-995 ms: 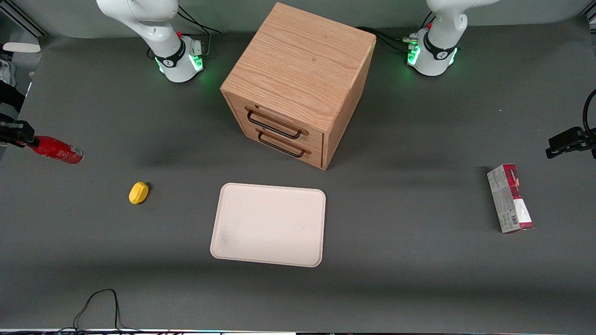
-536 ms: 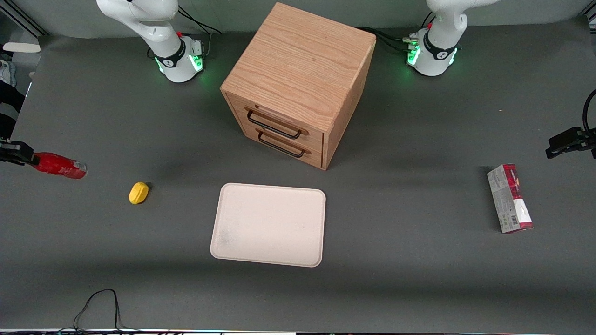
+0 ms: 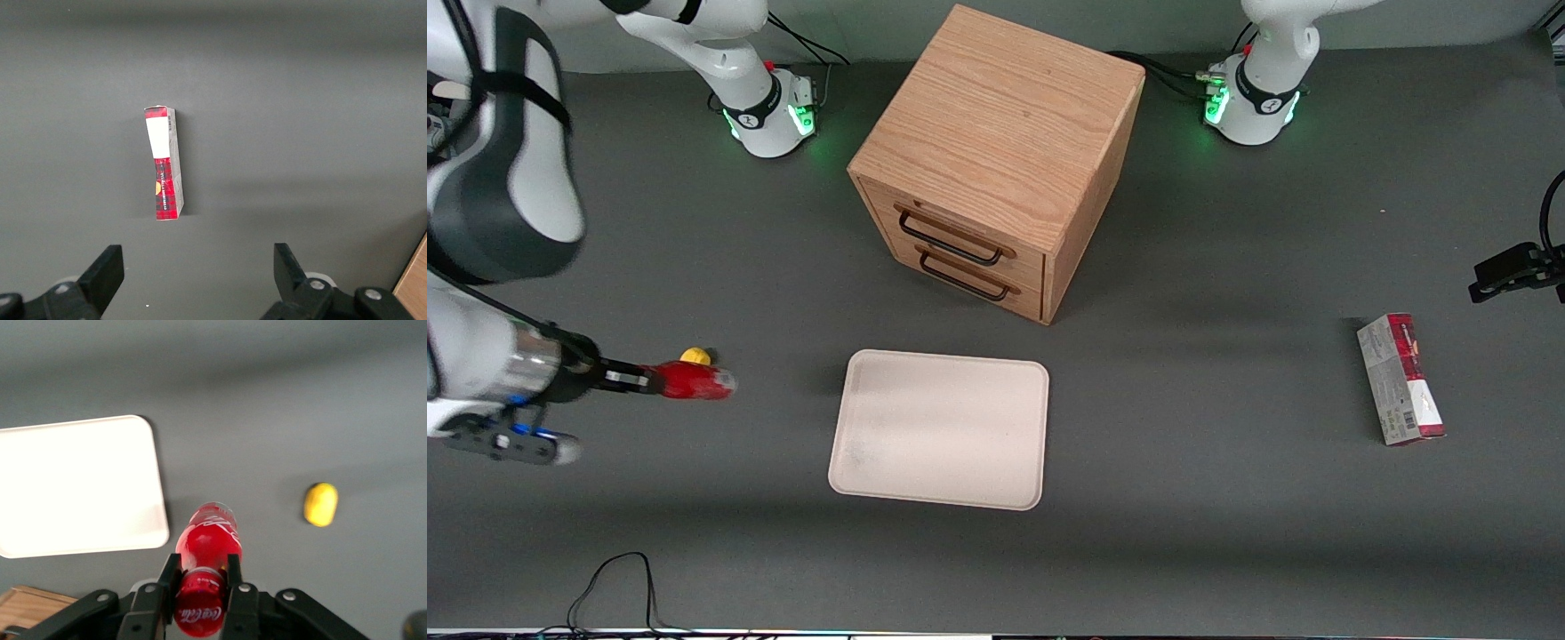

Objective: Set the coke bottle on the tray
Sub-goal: 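Lift the bottle and carry it toward the cream tray, then lower the bottle onto the tray's edge and open the right gripper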

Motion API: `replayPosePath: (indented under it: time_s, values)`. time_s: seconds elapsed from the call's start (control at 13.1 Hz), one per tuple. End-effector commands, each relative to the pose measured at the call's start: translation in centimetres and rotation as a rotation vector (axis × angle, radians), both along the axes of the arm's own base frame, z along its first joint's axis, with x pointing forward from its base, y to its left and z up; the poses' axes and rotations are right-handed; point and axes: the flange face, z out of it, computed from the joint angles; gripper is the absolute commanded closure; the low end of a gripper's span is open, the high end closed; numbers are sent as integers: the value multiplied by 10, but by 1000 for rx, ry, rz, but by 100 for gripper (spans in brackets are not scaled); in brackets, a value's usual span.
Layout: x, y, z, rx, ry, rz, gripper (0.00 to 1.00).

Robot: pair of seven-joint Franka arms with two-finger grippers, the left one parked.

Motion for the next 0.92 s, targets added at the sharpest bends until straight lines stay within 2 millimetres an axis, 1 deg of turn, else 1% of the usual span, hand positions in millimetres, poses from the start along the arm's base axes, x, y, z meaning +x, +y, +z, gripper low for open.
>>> replayPosePath:
  time_s: [0.0, 0.08, 0.15, 0.23, 0.31, 0.46, 0.54, 0.61, 0.77, 0.84]
  values:
    - [11, 46, 2, -1, -56, -44, 100]
    - [14, 63, -8, 1, -66, -56, 100]
    - [16, 75, -14, 1, -75, -57, 100]
    - [17, 80, -14, 6, -89, -52, 100]
    - [17, 90, -20, 8, -92, -40, 100]
    - [23, 101, -41, -3, -102, -31, 100]
    - [26, 112, -53, -19, -117, -14, 100]
    - [31, 116, -69, -28, -125, -9, 100]
    - [35, 130, -100, -58, -125, 1, 100]
    - [37, 133, -109, -67, -135, -6, 100]
